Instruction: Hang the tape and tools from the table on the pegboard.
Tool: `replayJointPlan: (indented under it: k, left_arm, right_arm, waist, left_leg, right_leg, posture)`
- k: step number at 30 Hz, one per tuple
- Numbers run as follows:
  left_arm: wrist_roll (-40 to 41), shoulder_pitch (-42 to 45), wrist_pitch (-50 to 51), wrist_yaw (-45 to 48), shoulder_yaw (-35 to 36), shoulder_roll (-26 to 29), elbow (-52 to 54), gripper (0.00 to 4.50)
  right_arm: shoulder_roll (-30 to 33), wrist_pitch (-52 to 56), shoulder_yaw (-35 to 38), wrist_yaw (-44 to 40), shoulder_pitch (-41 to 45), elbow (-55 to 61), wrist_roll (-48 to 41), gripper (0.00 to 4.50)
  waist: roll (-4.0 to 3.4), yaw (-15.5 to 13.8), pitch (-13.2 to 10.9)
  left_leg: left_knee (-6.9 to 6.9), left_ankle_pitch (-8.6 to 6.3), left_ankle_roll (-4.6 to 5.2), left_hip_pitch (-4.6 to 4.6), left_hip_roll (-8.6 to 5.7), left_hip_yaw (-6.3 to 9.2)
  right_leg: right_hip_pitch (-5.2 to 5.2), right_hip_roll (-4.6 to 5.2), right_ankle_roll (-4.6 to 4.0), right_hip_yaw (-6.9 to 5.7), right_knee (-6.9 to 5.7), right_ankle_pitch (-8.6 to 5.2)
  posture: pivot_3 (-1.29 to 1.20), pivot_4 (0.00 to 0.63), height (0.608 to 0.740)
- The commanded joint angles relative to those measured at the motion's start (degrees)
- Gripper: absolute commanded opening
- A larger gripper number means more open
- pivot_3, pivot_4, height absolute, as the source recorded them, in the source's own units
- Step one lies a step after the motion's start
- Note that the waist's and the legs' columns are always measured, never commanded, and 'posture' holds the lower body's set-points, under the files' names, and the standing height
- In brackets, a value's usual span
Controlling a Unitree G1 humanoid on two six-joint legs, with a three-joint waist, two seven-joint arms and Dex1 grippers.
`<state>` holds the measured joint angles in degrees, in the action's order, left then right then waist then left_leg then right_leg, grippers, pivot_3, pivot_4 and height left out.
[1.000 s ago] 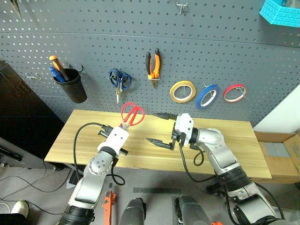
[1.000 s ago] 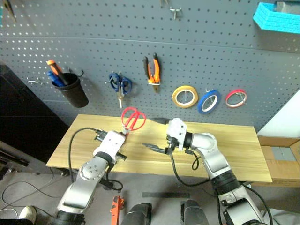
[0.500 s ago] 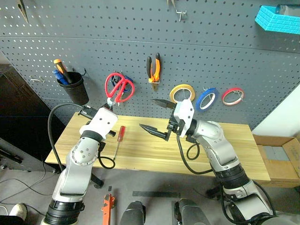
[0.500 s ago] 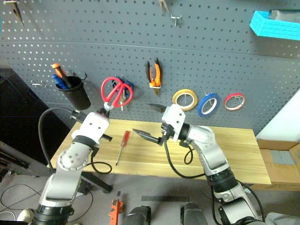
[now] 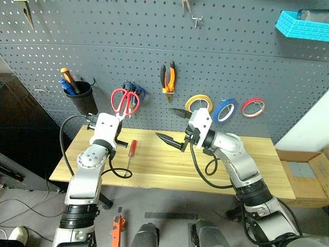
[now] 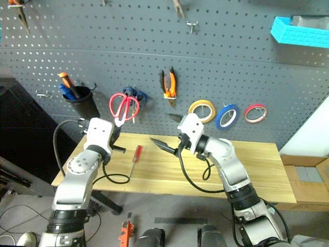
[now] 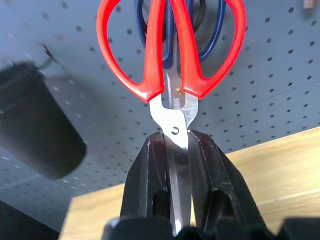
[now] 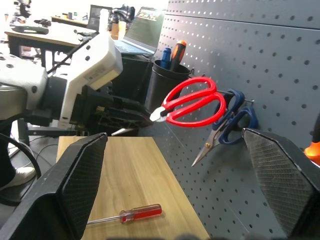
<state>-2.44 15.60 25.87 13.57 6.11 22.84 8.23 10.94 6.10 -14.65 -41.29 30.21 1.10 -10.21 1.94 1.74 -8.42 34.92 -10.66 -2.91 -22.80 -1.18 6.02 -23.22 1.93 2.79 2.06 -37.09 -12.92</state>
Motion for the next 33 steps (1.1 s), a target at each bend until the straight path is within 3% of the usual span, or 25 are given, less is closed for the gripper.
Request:
replayJointPlan:
  k: [1,4,5,11,16,23,33]
  left_arm:
    - [0.51,1.33,0.21,0.59,0.54,0.70,0.01,0.22]
    - [0.91,2.26,0.63,0.67,1.18,0.93,-1.22,0.22]
    - [1.09,2.58,0.63,0.75,1.37,1.00,-1.57,0.95]
    - [1.25,2.95,0.59,0.35,1.40,1.05,-2.32,2.79]
    - [1.27,-3.86,-0.62,-0.34,-1.22,-2.69,-4.50,4.48]
    - [3.98,-5.20,-5.54,-1.91,1.98,-6.14,-17.78,4.48]
    - [4.11,13.15,-20.64,2.47,2.04,-3.15,-54.43,4.48]
  right_arm:
    - [-0.06,-0.07,0.87,0.49,0.05,2.63,-0.46,4.50]
    - [0.03,0.05,0.99,0.81,0.14,2.73,-0.39,4.50]
    - [0.06,0.10,1.03,0.86,0.16,2.76,-0.39,4.50]
    - [0.59,0.04,0.95,0.59,-0.07,3.01,-0.24,4.50]
    - [2.39,-1.46,-1.47,-1.01,-1.65,2.61,2.04,4.50]
    - [2.91,-1.59,-6.78,-2.13,-0.63,-0.32,7.42,4.50]
    - [-1.30,-3.21,-9.83,-3.60,5.88,-6.76,10.11,4.50]
  waist:
    - [0.01,0.05,0.05]
    - [0.01,0.07,0.06]
    - [0.01,0.07,0.07]
    - [0.01,0.09,0.07]
    - [-0.01,0.10,0.07]
    - [-0.12,0.11,-0.22]
    - [-0.28,0.11,-1.72]
  left_leg:
    - [0.00,0.00,0.00,0.01,0.01,0.00]
    - [0.00,0.00,0.00,0.02,0.01,0.01]
    - [0.00,0.01,0.01,0.02,0.01,0.01]
    - [0.01,0.02,0.02,0.03,0.01,0.00]
    - [0.00,0.01,0.02,0.04,0.01,-0.06]
    - [0.02,0.01,0.04,0.09,0.21,-0.11]
    - [0.15,0.04,0.06,0.10,0.85,-0.47]
  right_leg:
    - [0.00,0.00,0.00,0.00,0.00,0.00]
    - [0.00,-0.03,-0.02,0.00,-0.03,0.01]
    - [0.00,-0.03,-0.03,0.00,-0.04,0.02]
    - [0.00,-0.04,-0.03,0.03,-0.03,0.04]
    - [0.00,-0.03,-0.03,0.10,0.00,0.03]
    - [-0.01,-0.22,-0.38,0.11,-0.04,-0.05]
    - [-0.01,-0.74,-0.66,0.10,-0.03,0.05]
  posture:
    - [0.02,0.059,0.740]
    - [0.01,0.064,0.740]
    - [0.01,0.064,0.740]
    - [0.00,0.072,0.740]
    - [0.00,0.096,0.740]
    - [-0.01,0.158,0.740]
    - [-0.01,0.212,0.740]
